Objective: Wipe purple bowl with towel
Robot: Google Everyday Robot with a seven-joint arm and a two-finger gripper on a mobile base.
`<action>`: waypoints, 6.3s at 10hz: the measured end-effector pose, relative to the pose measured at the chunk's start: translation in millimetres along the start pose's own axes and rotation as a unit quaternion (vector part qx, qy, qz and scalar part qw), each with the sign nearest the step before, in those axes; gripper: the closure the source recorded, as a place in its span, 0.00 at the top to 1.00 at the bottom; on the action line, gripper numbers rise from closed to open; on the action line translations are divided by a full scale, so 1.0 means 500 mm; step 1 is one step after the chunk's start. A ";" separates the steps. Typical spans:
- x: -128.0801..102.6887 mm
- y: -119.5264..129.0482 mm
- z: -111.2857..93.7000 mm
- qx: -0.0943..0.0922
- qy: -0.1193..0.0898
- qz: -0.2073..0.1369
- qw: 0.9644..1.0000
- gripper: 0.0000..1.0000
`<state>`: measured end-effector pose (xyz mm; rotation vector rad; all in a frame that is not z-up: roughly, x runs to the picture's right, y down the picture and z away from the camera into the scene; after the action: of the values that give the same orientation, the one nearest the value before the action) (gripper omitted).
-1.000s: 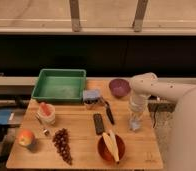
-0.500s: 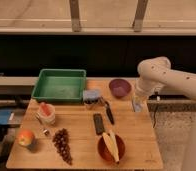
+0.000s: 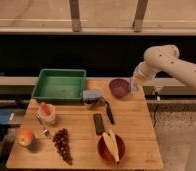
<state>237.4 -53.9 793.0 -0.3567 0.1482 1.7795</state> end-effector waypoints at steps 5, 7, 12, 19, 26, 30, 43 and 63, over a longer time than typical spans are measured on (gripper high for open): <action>-0.014 0.007 -0.002 -0.013 -0.007 -0.001 1.000 0.00; -0.010 -0.004 0.004 -0.014 -0.005 0.006 1.000 0.00; -0.023 0.000 0.104 -0.013 0.027 0.009 1.000 0.00; -0.035 0.086 0.228 -0.022 0.085 -0.033 0.996 0.00; 0.036 0.058 0.229 -0.012 0.121 -0.048 0.991 0.00; -0.058 0.026 0.240 0.011 0.092 -0.032 0.995 0.00; -0.021 0.097 0.243 -0.013 0.103 -0.073 0.992 0.00; 0.012 0.055 0.211 -0.023 0.103 -0.049 0.993 0.00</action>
<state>193.0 -24.6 888.2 -0.5732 0.2326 1.6495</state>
